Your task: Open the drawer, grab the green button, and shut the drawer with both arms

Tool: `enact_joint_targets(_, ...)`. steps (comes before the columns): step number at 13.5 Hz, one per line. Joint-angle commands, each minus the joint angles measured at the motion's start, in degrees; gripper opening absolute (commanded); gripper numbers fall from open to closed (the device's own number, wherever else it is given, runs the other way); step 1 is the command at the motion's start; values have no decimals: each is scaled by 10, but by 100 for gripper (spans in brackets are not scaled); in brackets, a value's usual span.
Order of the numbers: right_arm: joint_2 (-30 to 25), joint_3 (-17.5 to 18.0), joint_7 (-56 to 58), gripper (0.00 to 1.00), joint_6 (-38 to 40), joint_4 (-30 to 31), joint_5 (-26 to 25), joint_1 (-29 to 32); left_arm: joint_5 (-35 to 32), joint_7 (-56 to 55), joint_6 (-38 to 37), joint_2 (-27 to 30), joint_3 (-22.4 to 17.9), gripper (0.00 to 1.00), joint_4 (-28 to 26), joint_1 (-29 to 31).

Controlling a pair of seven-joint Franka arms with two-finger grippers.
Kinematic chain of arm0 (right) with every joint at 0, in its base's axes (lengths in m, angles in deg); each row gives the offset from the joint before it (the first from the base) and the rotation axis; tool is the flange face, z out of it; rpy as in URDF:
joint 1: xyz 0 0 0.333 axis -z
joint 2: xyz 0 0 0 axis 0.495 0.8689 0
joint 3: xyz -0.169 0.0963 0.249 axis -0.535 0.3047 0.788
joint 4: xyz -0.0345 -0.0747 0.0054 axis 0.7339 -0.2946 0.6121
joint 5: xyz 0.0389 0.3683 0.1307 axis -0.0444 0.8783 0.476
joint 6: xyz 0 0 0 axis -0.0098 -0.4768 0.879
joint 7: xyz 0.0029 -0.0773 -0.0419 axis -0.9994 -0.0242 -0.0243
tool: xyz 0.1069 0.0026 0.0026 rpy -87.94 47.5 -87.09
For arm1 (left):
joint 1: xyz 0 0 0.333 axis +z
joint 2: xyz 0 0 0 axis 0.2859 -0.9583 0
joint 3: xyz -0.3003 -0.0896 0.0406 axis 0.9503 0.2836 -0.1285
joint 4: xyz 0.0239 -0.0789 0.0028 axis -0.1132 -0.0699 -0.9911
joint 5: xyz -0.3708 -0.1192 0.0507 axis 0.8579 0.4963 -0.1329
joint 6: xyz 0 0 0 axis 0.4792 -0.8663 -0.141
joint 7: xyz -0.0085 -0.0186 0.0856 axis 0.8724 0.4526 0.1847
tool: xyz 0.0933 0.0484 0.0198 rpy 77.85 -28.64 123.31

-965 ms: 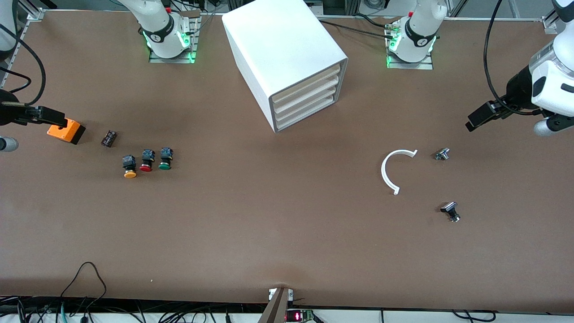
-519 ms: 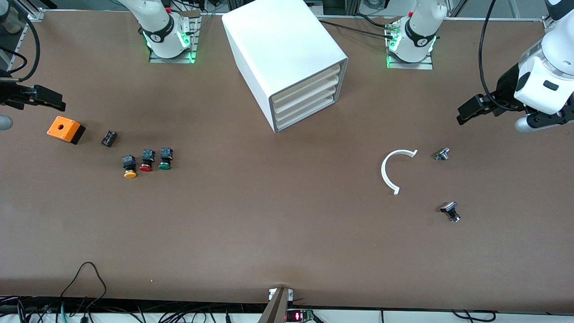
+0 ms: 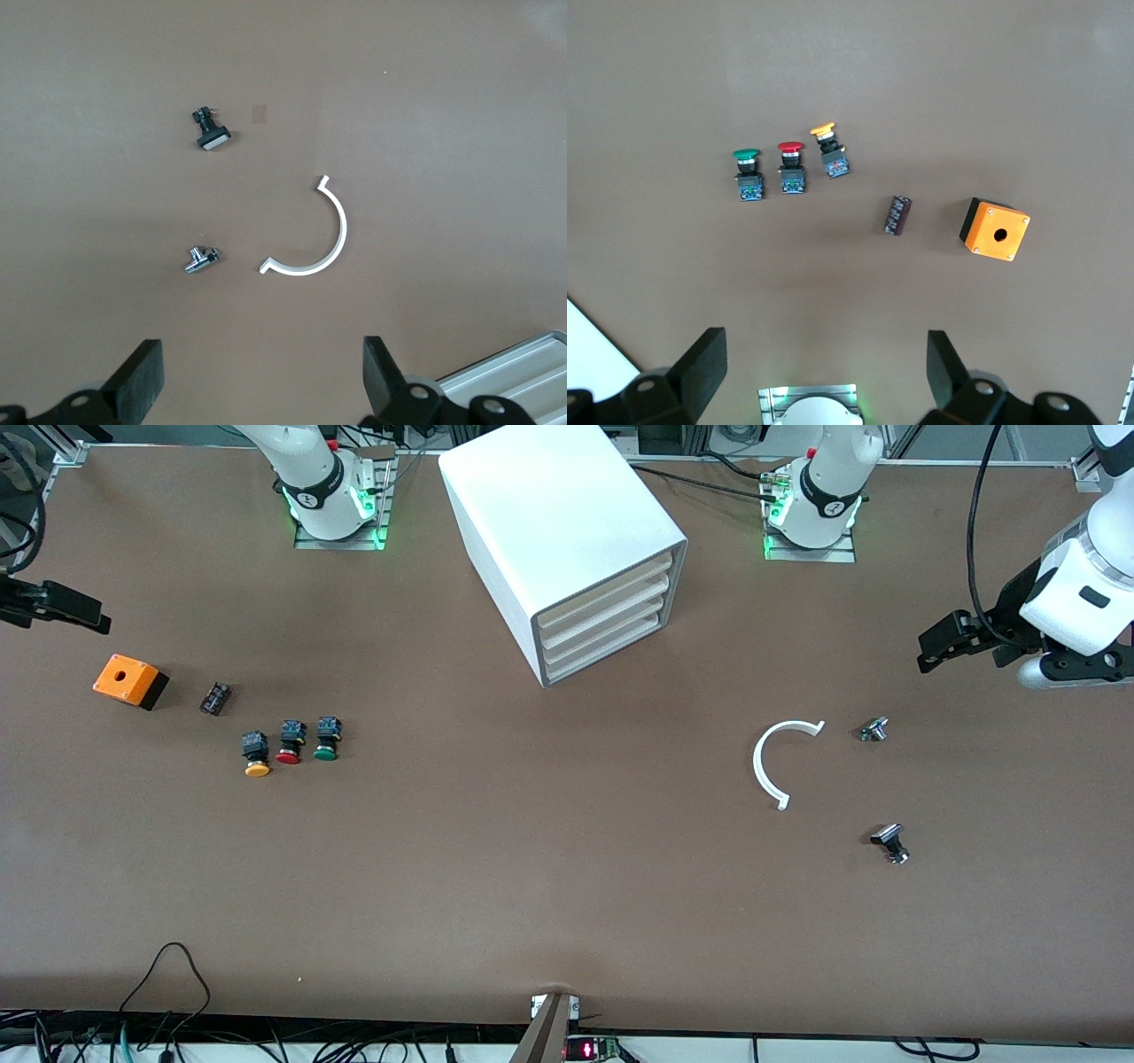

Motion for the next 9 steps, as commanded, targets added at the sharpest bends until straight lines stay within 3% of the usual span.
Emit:
enact_joint_targets(1, -16, 3, 14, 100, -10, 16, 8, 5, -15, 12, -14, -9, 3, 99, 21, 0)
enact_joint_targets(6, -12, 5, 72, 100, -19, 14, 6, 3, -15, 12, -14, -9, 3, 99, 22, 1)
enact_joint_targets(8, -2, 12, -1, 100, -35, 16, 5, 1, -15, 12, -15, -8, 3, 99, 22, 1)
enact_joint_targets(9, -1, 39, -37, 100, -43, 17, 1, 5, -15, 12, -15, -8, 3, 99, 22, 1)
